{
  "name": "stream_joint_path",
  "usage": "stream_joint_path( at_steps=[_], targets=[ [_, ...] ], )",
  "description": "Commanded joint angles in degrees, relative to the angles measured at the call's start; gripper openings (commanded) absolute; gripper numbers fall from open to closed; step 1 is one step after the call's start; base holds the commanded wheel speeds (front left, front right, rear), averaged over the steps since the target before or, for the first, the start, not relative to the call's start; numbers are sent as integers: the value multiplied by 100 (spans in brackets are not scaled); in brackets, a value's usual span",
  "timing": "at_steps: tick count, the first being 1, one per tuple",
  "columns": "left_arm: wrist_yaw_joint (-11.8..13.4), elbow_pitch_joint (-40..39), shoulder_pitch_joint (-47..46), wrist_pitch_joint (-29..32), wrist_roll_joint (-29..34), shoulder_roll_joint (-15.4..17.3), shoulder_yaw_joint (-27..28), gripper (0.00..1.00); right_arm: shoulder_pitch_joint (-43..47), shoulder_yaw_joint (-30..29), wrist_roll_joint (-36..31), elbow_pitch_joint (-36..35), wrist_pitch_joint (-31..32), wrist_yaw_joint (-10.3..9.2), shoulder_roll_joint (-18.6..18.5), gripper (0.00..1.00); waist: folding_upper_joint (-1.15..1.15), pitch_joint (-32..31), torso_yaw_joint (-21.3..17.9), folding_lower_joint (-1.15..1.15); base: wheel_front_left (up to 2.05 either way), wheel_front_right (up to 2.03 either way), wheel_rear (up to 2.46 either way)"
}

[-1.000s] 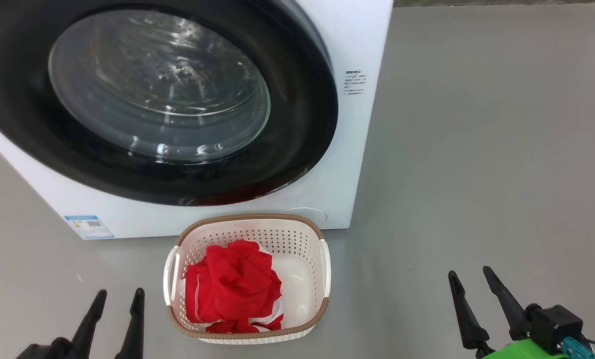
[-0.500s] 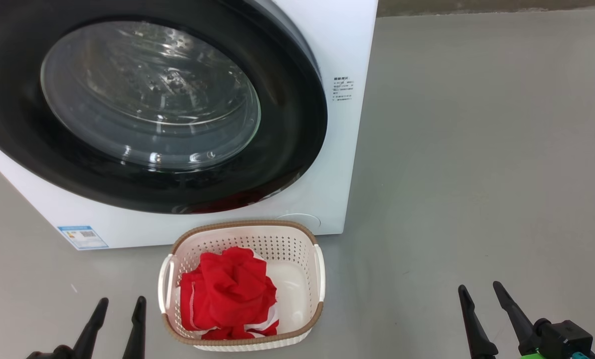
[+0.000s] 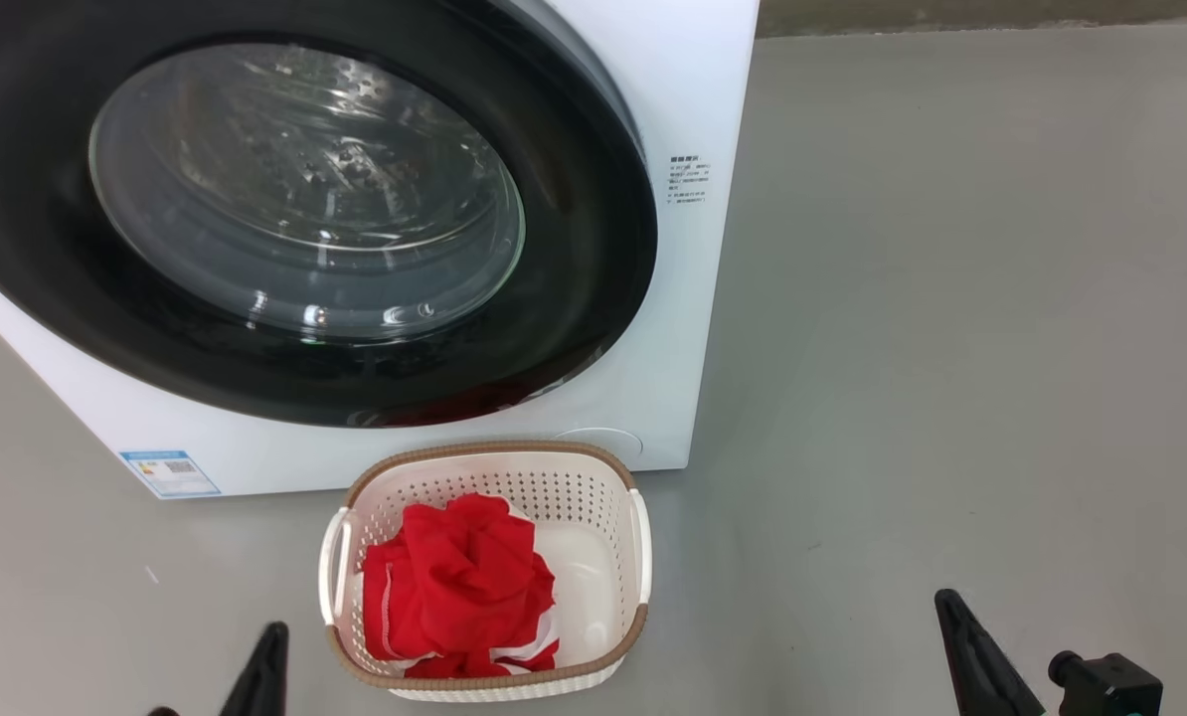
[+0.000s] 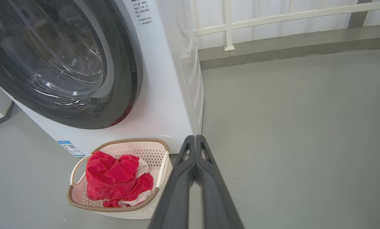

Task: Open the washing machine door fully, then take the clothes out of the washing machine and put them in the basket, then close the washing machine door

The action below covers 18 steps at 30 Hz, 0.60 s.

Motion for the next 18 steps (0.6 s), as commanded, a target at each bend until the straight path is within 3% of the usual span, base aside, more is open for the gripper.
stream_joint_path(
  at_steps=[1, 5, 10, 18],
  targets=[
    [-2, -91, -20, 32, -132, 40, 42, 0, -15, -1, 150, -105, 24, 0, -27, 0, 0, -2, 3, 1, 0, 0, 0],
    [-3, -99, -40, 100, -351, 20, 65, 0, -50, -2, 411, -115, 75, 0, -51, 0, 0, -28, 16, 13, 0, 0, 0],
    [-5, -93, -80, 181, -624, -4, 95, 0, -107, 0, 732, -111, 139, -1, -77, 0, 0, -31, 28, 1, 0, 0, 0],
    [-7, -92, -138, 297, -1004, -39, 140, 0, -188, -2, 1175, -113, 231, -1, -108, 0, 0, -46, 45, 0, 0, 0, 0]
  ],
)
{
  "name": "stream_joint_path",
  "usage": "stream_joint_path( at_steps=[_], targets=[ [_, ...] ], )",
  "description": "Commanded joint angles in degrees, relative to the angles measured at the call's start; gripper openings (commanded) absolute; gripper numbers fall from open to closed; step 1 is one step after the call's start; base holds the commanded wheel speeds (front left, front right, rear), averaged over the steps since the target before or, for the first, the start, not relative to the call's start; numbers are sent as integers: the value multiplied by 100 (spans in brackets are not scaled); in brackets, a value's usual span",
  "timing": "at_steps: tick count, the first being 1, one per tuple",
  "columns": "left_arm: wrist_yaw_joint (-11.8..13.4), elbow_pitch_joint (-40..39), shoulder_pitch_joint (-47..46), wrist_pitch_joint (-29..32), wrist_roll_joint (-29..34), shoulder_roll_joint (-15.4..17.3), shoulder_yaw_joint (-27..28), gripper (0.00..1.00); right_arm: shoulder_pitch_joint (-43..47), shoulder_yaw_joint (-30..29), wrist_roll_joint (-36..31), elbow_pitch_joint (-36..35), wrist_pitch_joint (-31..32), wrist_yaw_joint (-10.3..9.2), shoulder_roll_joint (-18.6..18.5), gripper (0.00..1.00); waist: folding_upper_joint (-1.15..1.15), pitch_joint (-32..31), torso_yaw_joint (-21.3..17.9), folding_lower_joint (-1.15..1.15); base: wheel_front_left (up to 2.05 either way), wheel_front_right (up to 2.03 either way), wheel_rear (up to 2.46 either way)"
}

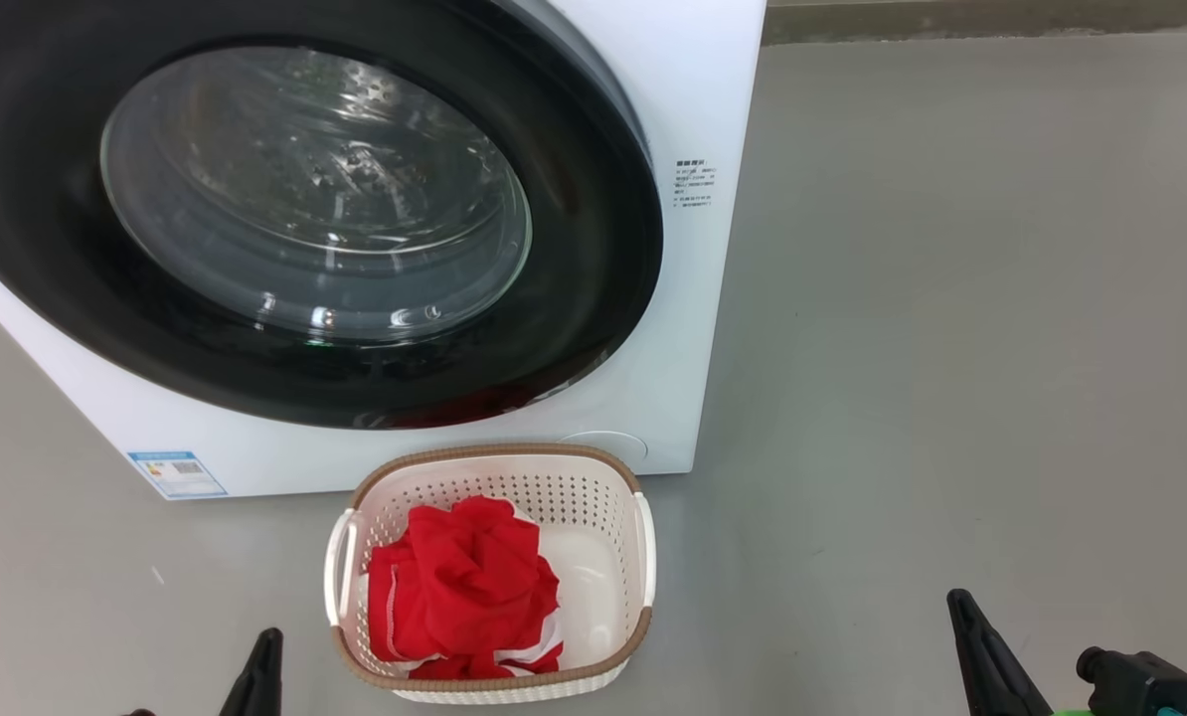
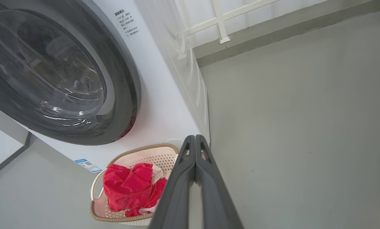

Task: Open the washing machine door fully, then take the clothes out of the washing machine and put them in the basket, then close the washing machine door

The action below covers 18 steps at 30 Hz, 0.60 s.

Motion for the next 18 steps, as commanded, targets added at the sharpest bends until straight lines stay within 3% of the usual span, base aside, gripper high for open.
stream_joint_path(
  at_steps=[1, 18],
  targets=[
    [-7, -123, -175, 16, -119, 56, 101, 0, -190, -10, 149, -140, 13, -1, -86, 0, 0, -3, 3, -1, 0, 0, 0],
    [-13, -134, -298, 297, -1042, -29, 211, 0, -367, -37, 1205, -160, 254, -2, -145, 0, 0, -45, 45, -1, 0, 0, 0]
  ],
)
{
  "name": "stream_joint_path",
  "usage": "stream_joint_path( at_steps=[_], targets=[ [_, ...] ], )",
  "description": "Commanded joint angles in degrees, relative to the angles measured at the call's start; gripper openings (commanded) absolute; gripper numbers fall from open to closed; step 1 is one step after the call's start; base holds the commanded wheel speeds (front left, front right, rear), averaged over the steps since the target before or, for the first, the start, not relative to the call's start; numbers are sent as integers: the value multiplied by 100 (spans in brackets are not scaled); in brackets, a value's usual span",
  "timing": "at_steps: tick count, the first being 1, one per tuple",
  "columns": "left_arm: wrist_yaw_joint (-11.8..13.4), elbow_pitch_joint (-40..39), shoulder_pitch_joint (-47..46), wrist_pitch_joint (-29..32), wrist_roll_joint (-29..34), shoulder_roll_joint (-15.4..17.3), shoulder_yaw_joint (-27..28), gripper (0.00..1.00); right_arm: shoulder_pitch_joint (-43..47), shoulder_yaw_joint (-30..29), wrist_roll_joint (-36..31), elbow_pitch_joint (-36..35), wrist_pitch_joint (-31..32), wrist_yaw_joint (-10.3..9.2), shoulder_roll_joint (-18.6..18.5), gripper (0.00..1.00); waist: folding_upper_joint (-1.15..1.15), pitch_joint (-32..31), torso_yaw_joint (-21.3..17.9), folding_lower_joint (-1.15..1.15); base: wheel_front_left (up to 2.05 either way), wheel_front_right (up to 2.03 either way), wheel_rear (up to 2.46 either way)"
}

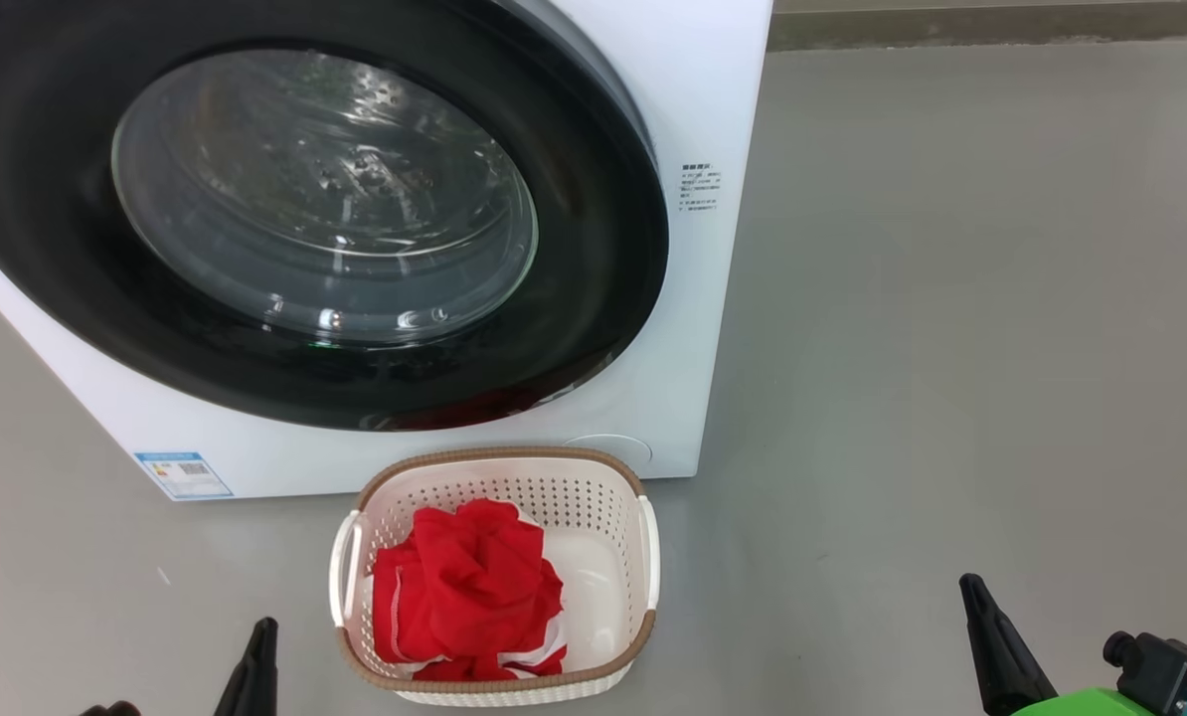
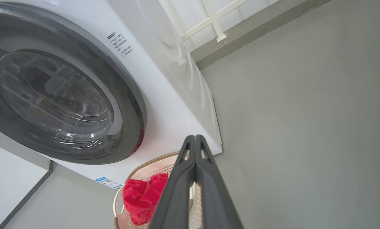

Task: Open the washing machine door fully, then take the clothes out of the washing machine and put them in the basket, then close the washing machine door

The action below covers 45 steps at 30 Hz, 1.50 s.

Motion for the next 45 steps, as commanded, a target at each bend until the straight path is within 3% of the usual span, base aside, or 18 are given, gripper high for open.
stream_joint_path(
  at_steps=[1, 45],
  targets=[
    [-12, -134, -205, 56, -134, 54, 124, 0, -236, 1, 175, -151, 30, -2, -100, 0, 0, -3, 3, -1, 0, 0, 0],
    [-26, -168, -518, 783, -2518, -168, 409, 0, -696, -163, 2823, -199, 726, -4, -184, 0, 0, -113, 112, -1, 0, 0, 0]
  ],
)
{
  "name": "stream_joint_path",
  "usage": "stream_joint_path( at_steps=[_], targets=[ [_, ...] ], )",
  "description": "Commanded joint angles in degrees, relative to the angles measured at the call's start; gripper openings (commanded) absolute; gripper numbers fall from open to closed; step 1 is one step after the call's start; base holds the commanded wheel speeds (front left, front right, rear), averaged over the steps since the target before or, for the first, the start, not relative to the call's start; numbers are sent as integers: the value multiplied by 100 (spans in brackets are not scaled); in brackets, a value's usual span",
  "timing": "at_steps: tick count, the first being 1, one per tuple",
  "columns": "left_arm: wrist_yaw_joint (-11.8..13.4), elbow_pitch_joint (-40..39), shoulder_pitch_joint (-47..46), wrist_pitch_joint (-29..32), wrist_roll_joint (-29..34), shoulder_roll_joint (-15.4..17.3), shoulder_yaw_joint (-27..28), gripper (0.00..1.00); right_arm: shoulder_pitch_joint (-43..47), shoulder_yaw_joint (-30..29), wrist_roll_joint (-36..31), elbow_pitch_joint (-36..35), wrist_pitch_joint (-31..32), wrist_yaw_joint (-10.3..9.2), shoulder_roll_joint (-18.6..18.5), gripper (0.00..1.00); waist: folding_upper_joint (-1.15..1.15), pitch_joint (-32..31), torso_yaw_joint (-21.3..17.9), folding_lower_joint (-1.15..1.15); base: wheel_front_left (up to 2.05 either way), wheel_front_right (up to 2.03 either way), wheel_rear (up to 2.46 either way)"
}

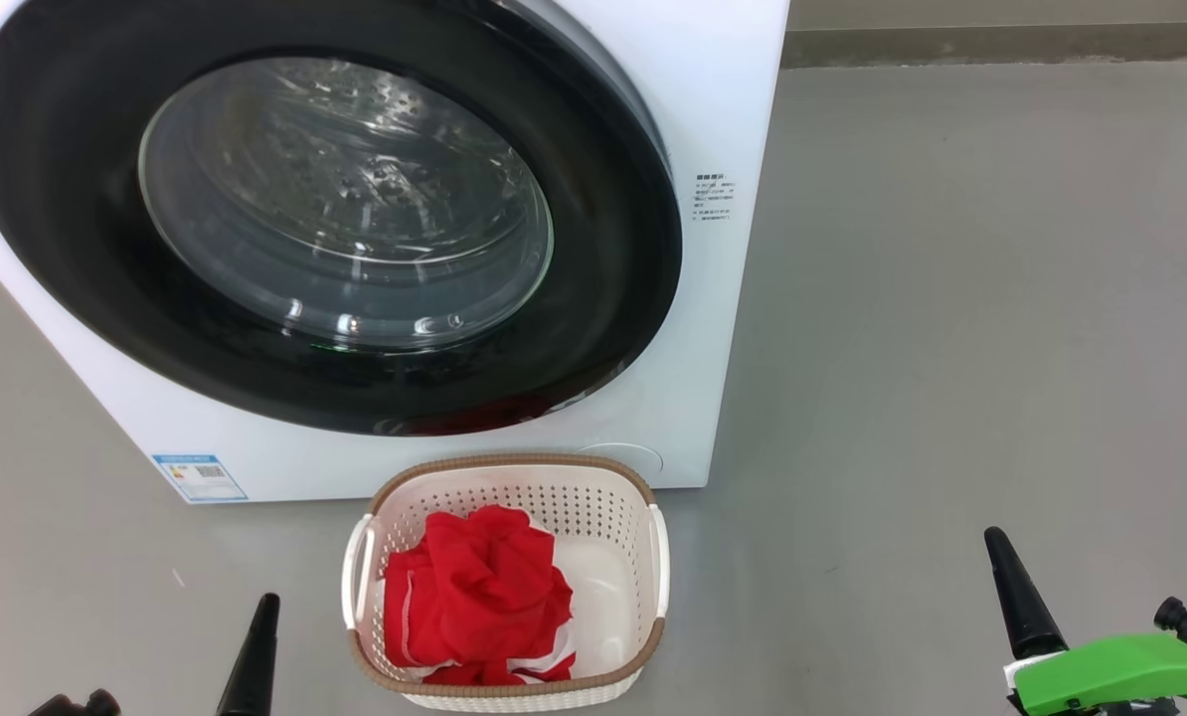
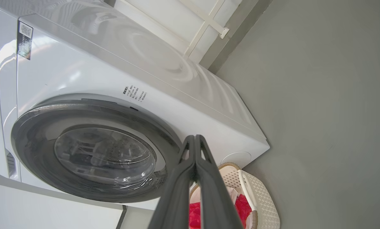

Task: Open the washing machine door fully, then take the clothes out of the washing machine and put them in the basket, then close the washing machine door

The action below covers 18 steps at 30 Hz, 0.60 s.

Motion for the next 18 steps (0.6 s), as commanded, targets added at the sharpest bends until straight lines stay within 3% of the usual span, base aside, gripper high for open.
stream_joint_path(
  at_steps=[1, 18],
  targets=[
    [-26, -157, -264, 45, -192, 44, 185, 0, -292, 42, 188, -164, 43, -3, -99, 0, 0, -4, 4, 0, 0, 0, 0],
    [-31, -170, -385, 328, -1116, -43, 296, 0, -473, -45, 1195, -181, 331, -4, -115, 0, 0, -47, 46, 0, 0, 0, 0]
  ],
)
